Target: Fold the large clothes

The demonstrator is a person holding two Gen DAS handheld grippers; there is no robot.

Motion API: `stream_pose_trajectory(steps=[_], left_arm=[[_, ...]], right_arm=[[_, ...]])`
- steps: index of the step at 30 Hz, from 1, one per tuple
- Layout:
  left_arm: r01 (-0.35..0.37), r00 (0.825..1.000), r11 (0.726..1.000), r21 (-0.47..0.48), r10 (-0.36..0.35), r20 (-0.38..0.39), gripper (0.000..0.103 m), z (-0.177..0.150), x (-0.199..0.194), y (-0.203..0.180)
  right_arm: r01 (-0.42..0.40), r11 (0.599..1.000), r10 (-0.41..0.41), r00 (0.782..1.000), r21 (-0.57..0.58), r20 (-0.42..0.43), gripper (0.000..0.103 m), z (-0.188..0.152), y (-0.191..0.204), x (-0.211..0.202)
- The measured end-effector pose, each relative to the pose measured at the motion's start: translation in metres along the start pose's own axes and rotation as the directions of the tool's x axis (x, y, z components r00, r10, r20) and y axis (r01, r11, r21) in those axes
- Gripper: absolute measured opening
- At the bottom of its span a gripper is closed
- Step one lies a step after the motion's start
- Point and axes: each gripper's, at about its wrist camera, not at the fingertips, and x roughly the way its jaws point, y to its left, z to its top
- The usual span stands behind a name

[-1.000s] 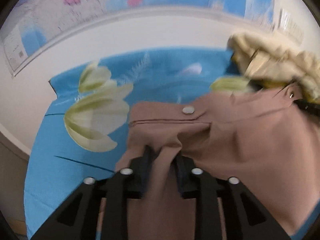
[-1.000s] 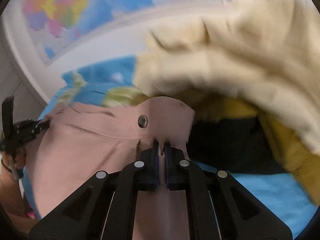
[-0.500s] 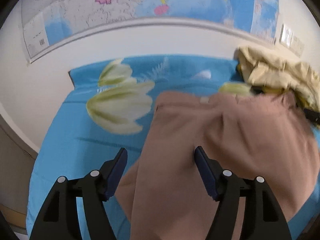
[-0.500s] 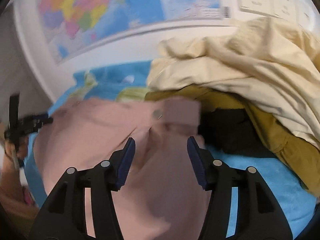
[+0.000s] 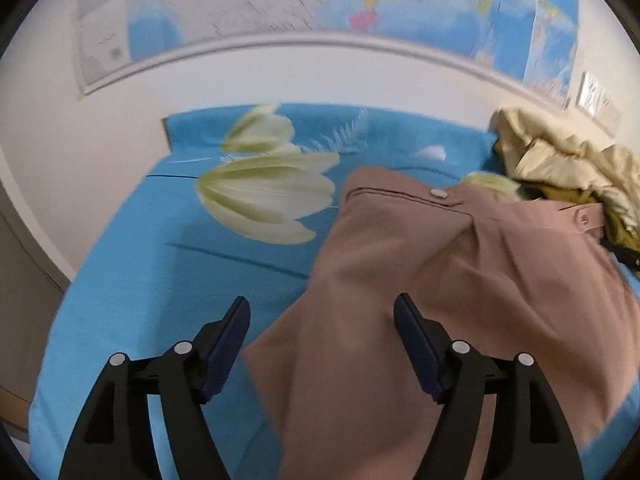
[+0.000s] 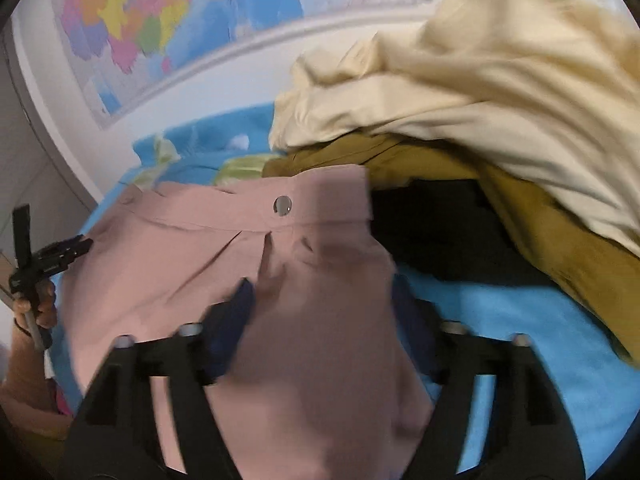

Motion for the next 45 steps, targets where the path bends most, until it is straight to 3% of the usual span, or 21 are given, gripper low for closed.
stream_pose_trajectory(steps=[4,6,7,8,9,10,12,15,17,18,19,20,26,29,31,34,35,36,41,45], left_arm=[[0.072,0.997,0.997,-0.008,-0.072,-0.019,0.079,-0.021,-0.019,0.01],[0.054,0.997,0.999,0.008,-0.053,-0.059,0.078,-0.031,-0.013,0.008],[0.053,0.995,0.999,0.0,-0.053,-0.081,0.075,-0.035,-0.006,0.007],[0.074,0.993,0.997,-0.019,-0.075,-0.089,0.066,-0.037,-0.003,0.008],[0.102,0.99,0.994,-0.041,-0.106,-0.092,0.053,-0.037,0.0,0.009],[0.103,0.991,0.993,-0.061,-0.108,-0.084,0.05,-0.035,0.003,0.008],[0.052,0.996,0.998,-0.038,-0.055,-0.072,0.036,-0.029,0.007,0.001],[-0.007,0.996,1.0,-0.029,0.004,-0.087,0.038,-0.024,0.016,-0.008],[-0.028,0.996,1.0,-0.012,0.027,-0.085,0.041,-0.025,0.012,-0.012],[-0.032,0.996,0.999,-0.017,0.03,-0.082,0.05,-0.026,0.009,-0.01],[-0.023,0.996,0.999,-0.04,0.02,-0.087,0.055,-0.027,0.005,-0.005],[-0.009,0.996,0.998,-0.07,0.002,-0.092,0.061,-0.028,-0.001,0.001],[0.047,0.994,0.984,-0.171,-0.062,-0.085,0.064,-0.049,-0.04,0.025],[0.133,0.98,0.97,-0.205,-0.16,-0.12,0.07,-0.065,-0.051,0.027],[0.202,0.956,0.954,-0.223,-0.241,-0.166,0.07,-0.08,-0.052,0.021],[0.258,0.936,0.942,-0.212,-0.298,-0.186,0.072,-0.094,-0.053,0.006],[0.266,0.937,0.943,-0.202,-0.302,-0.177,0.074,-0.096,-0.055,0.001],[0.309,0.921,0.927,-0.214,-0.348,-0.176,0.074,-0.097,-0.054,-0.003],[0.349,0.905,0.908,-0.23,-0.391,-0.171,0.084,-0.093,-0.045,-0.018],[0.422,0.868,0.863,-0.277,-0.473,-0.151,0.093,-0.085,-0.033,-0.027]], right_arm=[[-0.02,1.0,0.02,0.999,0.003,-0.049,0.078,-0.032,-0.007,-0.026],[0.007,1.0,-0.008,0.995,-0.01,-0.101,0.053,-0.048,-0.009,-0.017],[-0.003,1.0,0.003,0.993,-0.005,-0.119,0.03,-0.051,-0.011,-0.013],[-0.02,1.0,0.022,0.991,0.015,-0.129,0.012,-0.053,-0.013,-0.01],[-0.021,0.999,0.025,0.992,0.036,-0.121,0.008,-0.05,-0.016,-0.007],[-0.036,0.999,0.04,0.994,0.038,-0.1,0.006,-0.045,-0.016,-0.007],[-0.025,0.999,0.028,0.997,0.035,-0.066,0.005,-0.037,-0.015,-0.006],[-0.01,0.999,0.013,0.996,0.033,-0.087,0.005,-0.032,-0.012,0.012],[-0.004,0.999,0.009,0.994,0.044,-0.113,0.007,-0.037,-0.01,0.019],[-0.003,0.999,0.009,0.993,0.054,-0.115,0.009,-0.038,-0.012,0.015],[-0.002,0.998,0.009,0.993,0.064,-0.114,0.017,-0.038,-0.012,0.013],[0.004,0.997,0.004,0.995,0.083,-0.104,0.032,-0.039,-0.015,0.006],[-0.078,0.97,0.09,0.995,0.231,-0.04,0.073,-0.054,-0.033,-0.043],[-0.159,0.931,0.183,0.982,0.329,-0.044,0.079,-0.076,-0.043,-0.062],[-0.184,0.91,0.22,0.974,0.372,-0.057,0.083,-0.088,-0.046,-0.066],[-0.243,0.868,0.304,0.95,0.434,-0.077,0.083,-0.108,-0.045,-0.066],[-0.249,0.866,0.313,0.946,0.434,-0.082,0.083,-0.11,-0.041,-0.064],[-0.254,0.865,0.322,0.942,0.432,-0.091,0.083,-0.111,-0.035,-0.061],[-0.29,0.856,0.356,0.931,0.427,-0.082,0.084,-0.108,-0.024,-0.052],[-0.29,0.872,0.35,0.933,0.394,-0.086,0.088,-0.1,-0.008,-0.04]])
